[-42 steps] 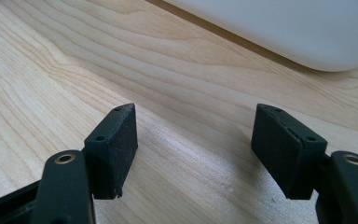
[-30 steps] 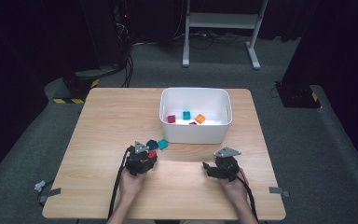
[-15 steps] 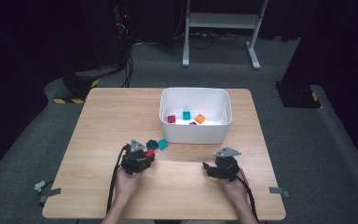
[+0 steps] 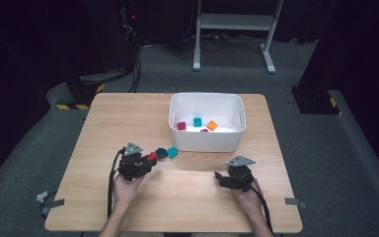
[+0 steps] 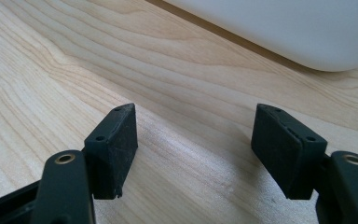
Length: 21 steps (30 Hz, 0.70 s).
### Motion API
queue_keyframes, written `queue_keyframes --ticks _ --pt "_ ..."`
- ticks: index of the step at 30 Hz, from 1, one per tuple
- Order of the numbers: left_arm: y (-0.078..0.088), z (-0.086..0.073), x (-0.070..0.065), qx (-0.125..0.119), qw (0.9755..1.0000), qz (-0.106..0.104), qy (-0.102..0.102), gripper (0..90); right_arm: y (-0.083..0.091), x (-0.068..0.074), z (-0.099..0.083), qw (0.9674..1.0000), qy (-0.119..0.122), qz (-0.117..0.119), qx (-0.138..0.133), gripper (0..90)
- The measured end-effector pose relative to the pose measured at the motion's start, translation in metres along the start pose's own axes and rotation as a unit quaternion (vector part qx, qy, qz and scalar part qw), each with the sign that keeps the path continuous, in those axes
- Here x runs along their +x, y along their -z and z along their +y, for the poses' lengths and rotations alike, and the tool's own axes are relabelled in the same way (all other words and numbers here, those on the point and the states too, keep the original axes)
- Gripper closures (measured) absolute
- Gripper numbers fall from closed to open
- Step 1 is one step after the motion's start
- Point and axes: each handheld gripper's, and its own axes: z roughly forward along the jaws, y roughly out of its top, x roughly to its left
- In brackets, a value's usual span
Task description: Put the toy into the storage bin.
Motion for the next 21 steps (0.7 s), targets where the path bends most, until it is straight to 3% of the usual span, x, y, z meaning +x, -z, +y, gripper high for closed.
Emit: queue_keyframes --ticks 9,21 --pt "0.017 0.013 0.012 -0.012 0.9999 0.002 0.009 67.3 0.0 0.0 0.0 1.0 0.0 0.0 0.0 31.4" --pt "0.034 0.036 0.014 -0.023 0.9997 -0.002 -0.003 67.3 0.0 0.0 0.0 1.0 0.0 0.0 0.0 31.3"
